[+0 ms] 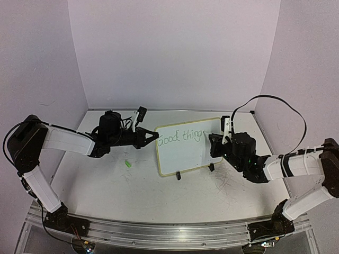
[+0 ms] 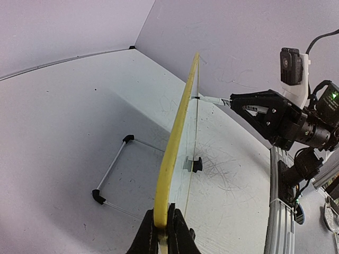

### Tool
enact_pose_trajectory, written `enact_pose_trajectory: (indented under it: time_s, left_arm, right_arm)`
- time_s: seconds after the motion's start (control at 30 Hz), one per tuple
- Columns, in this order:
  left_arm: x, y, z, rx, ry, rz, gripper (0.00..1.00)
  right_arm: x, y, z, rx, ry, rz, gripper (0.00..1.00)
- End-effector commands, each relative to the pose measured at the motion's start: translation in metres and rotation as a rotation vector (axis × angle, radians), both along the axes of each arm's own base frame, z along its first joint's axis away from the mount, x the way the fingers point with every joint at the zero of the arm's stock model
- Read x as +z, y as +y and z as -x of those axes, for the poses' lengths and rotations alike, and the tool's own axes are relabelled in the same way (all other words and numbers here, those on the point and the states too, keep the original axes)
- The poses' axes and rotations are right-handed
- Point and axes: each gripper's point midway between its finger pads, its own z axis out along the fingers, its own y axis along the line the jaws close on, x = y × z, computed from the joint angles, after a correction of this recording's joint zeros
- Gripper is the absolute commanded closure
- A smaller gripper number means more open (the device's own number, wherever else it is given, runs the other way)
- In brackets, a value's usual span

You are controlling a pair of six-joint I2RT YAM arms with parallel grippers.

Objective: Write a sentence on the whiteboard

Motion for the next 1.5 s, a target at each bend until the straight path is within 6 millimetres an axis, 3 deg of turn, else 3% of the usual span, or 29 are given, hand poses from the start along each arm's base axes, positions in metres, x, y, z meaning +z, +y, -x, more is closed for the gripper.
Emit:
enact_pose_trajectory:
  time_s: [0.0,0.67,1.13,1.47]
  left_arm:
    - [0.018,0.006,-0.008,0.037,-0.104,-0.002,1.00]
    - [0.018,0.006,-0.008,0.039,-0.103,-0.002,1.00]
    - [0.019,0.006,-0.008,0.037,-0.104,0.000,1.00]
    - [0.020,0.006,-0.008,0.036,-0.103,0.002,1.00]
  right_arm:
    - [-0.004,0.000,0.000,-0.007,0.017,0.000,1.00]
    - [-0.009,-0.014,-0.001,-0.078,0.032,0.017,1.00]
    - [-0.021,-0.003,0.007,-0.040,0.067,0.018,1.00]
    - [-0.016,0.007,0.004,-0.024,0.055,0.002,1.00]
